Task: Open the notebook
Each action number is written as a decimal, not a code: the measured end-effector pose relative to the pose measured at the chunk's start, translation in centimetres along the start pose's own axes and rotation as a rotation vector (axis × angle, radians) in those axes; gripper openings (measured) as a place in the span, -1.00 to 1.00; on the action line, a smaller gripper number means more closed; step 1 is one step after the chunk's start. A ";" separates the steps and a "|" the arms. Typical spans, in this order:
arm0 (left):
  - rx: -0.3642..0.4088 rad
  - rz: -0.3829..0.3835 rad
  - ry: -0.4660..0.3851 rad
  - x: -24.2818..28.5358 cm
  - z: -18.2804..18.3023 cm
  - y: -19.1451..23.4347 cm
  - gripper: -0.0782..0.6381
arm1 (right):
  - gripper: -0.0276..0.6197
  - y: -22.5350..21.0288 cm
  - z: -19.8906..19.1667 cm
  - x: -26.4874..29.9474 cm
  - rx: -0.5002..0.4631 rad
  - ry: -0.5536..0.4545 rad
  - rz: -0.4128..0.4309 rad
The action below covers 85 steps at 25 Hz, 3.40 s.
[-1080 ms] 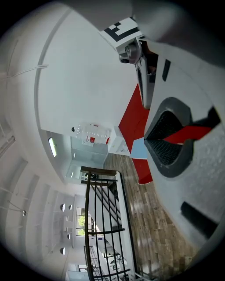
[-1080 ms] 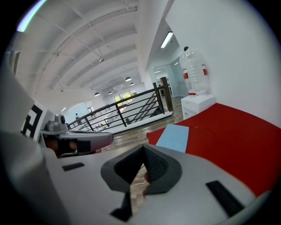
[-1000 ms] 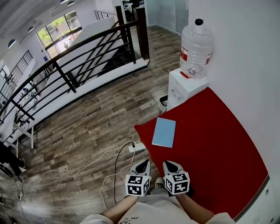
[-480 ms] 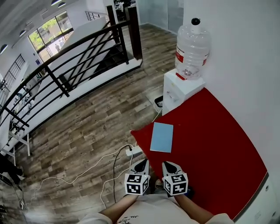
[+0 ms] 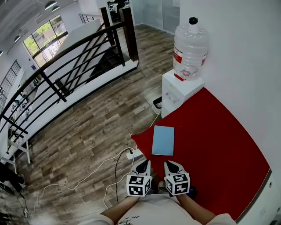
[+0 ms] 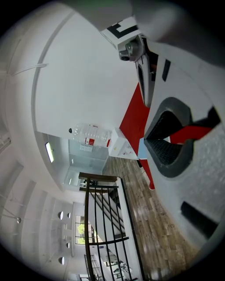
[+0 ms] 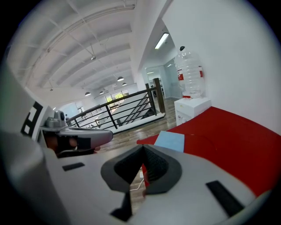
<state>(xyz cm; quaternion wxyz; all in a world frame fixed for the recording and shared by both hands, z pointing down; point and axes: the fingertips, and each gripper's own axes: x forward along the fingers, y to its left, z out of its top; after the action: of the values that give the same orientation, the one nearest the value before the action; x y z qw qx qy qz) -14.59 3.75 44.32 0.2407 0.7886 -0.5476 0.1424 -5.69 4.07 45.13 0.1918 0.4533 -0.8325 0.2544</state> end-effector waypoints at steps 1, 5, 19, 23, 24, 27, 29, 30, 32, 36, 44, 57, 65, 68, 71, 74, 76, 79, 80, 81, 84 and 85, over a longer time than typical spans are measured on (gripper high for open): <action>0.000 -0.002 -0.001 0.2 0.1 0.1 -0.76 | -0.90 -0.2 0.0 0.2 0.003 0.002 -0.004; 0.000 -0.007 0.003 0.8 0.3 0.5 -0.76 | -0.90 -0.7 0.1 0.8 0.014 0.010 -0.018; -0.011 -0.023 0.056 4.5 -0.5 1.7 -0.76 | -0.90 -3.9 0.5 3.5 0.059 0.013 -0.060; -0.020 -0.035 0.072 6.4 -1.0 2.0 -0.76 | -0.90 -5.3 0.3 4.6 0.080 0.020 -0.074; -0.025 -0.038 0.075 6.9 -1.1 2.1 -0.76 | -0.90 -5.5 0.2 4.9 0.087 0.020 -0.074; -0.027 -0.035 0.085 8.3 -1.2 2.5 -0.76 | -0.90 -6.4 0.1 5.8 0.105 0.017 -0.080; -0.030 -0.032 0.093 8.9 -1.5 2.8 -0.76 | -0.90 -6.9 -0.2 6.2 0.115 0.020 -0.086; -0.035 -0.032 0.098 9.2 -1.8 2.9 -0.76 | -0.90 -7.0 -0.5 6.4 0.120 0.021 -0.086; -0.041 -0.032 0.109 9.8 -2.6 3.3 -0.76 | -0.90 -7.2 -0.9 6.9 0.128 0.021 -0.083; -0.045 -0.027 0.137 11.8 -4.3 4.4 -0.76 | -0.90 -8.1 -1.5 8.3 0.124 0.028 -0.088; -0.062 -0.023 0.196 14.5 -6.6 5.5 -0.76 | -0.90 -8.7 -3.2 10.1 0.144 0.061 -0.094; -0.132 -0.070 0.320 20.0 -10.3 6.9 -0.44 | -0.90 -8.8 -4.7 12.7 0.172 0.076 -0.079; -0.193 -0.099 0.372 21.5 -11.8 6.9 -0.43 | -0.90 -8.7 -5.0 12.8 0.196 0.075 -0.084; -0.237 -0.098 0.387 22.0 -12.3 6.8 -0.43 | -0.90 -8.8 -5.2 12.9 0.200 0.074 -0.082; -0.254 -0.081 0.392 22.2 -12.5 7.0 -0.43 | -0.90 -8.8 -5.3 12.7 0.207 0.073 -0.085; -0.233 -0.049 0.392 22.3 -12.5 7.1 -0.42 | -0.90 -9.1 -5.4 12.6 0.213 0.073 -0.088; -0.246 -0.035 0.385 22.3 -12.5 7.3 -0.42 | -0.90 -9.1 -5.5 12.5 0.214 0.072 -0.089; -0.297 -0.032 0.383 22.3 -12.5 7.6 -0.46 | -0.90 -9.4 -5.7 12.4 0.220 0.071 -0.091; -0.314 -0.032 0.385 22.3 -12.4 7.7 -0.50 | -0.90 -9.4 -5.7 12.5 0.222 0.070 -0.091; -0.326 -0.031 0.385 22.3 -12.4 7.8 -0.54 | -0.90 -9.4 -5.7 12.5 0.224 0.070 -0.090; -0.340 -0.023 0.375 21.9 -12.2 8.1 -0.61 | -0.90 -8.9 -5.8 12.5 0.224 0.071 -0.082; -0.341 -0.021 0.371 21.9 -12.2 8.1 -0.62 | -0.90 -8.8 -5.9 12.6 0.223 0.071 -0.080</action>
<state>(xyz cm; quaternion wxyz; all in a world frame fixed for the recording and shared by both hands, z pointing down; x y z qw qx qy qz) -13.80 -9.44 67.08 0.4681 0.7028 -0.5018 0.1879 -4.14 -4.74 58.91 0.1795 0.4953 -0.7730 0.3535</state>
